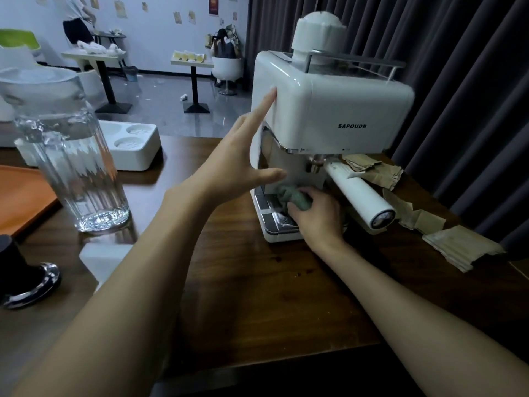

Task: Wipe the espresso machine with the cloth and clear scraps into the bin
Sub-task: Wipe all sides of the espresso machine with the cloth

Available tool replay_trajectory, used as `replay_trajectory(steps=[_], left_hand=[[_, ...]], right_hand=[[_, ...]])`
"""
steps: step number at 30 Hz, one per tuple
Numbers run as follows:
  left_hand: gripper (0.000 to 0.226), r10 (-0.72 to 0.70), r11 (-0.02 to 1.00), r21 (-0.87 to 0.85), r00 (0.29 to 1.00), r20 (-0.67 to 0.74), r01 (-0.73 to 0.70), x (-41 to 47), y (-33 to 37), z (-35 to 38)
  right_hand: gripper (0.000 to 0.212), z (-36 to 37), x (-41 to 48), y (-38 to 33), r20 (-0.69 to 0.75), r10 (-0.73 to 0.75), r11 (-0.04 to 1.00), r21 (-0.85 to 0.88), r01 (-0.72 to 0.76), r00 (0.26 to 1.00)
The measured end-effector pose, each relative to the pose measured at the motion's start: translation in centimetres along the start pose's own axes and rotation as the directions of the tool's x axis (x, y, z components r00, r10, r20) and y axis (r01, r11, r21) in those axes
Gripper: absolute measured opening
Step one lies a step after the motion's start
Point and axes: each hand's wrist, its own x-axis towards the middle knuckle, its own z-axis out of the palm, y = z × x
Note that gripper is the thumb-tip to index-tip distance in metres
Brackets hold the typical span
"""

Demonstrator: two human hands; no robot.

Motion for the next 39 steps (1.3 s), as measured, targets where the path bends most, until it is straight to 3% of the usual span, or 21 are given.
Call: replay_trajectory(steps=[3,6,9,14,23,27,31,36,39], left_hand=[[0.126,-0.065,0.985,0.164,0.997,0.042,0.058,-0.3,-1.3,1.0],[0.126,-0.038,0.966,0.255,0.999,-0.031,0.045,-0.4,-0.9,1.4],[0.125,0.049,0.973,0.230,0.997,-0.061,-0.034,0.0,-0.3,1.0],[0.124,0.074,0.986,0.150,0.997,-0.036,-0.067,0.1,0.3,0.5],[0.094,0.058,0.997,0.066,0.993,-0.107,-0.052,-0.5,1.6,0.1],[0.094,0.060,0.998,0.001,0.995,-0.075,-0.060,-0.4,1.1,-0.4],[0.083,0.042,0.998,-0.049,0.995,-0.085,-0.047,-0.2,1.0,-0.6],[0.083,0.034,0.999,-0.024,0.995,-0.091,-0.036,-0.2,1.0,-0.9],[0.084,0.043,0.999,0.001,0.995,-0.095,-0.043,-0.2,1.1,-0.9]], right_hand=[[0.034,-0.1,0.0,-0.7,-0.094,0.013,0.993,0.119,-0.001,0.996],[0.044,0.7,-0.2,-1.8,-0.192,0.083,0.969,0.244,-0.035,0.978],[0.050,1.6,-0.3,-2.8,-0.239,0.219,0.900,0.423,-0.102,0.946],[0.034,2.4,-0.1,-4.1,-0.261,0.307,0.811,0.575,-0.108,0.915],[0.029,4.2,1.0,-6.0,-0.287,0.392,0.728,0.678,-0.104,0.874],[0.030,4.7,1.4,-6.0,-0.304,0.502,0.617,0.782,-0.089,0.810],[0.030,5.2,1.4,-6.4,-0.271,0.493,0.587,0.805,-0.086,0.827],[0.025,5.1,1.8,-6.4,-0.306,0.546,0.579,0.811,-0.087,0.780],[0.032,5.3,1.8,-7.0,-0.235,0.530,0.498,0.864,-0.074,0.815]])
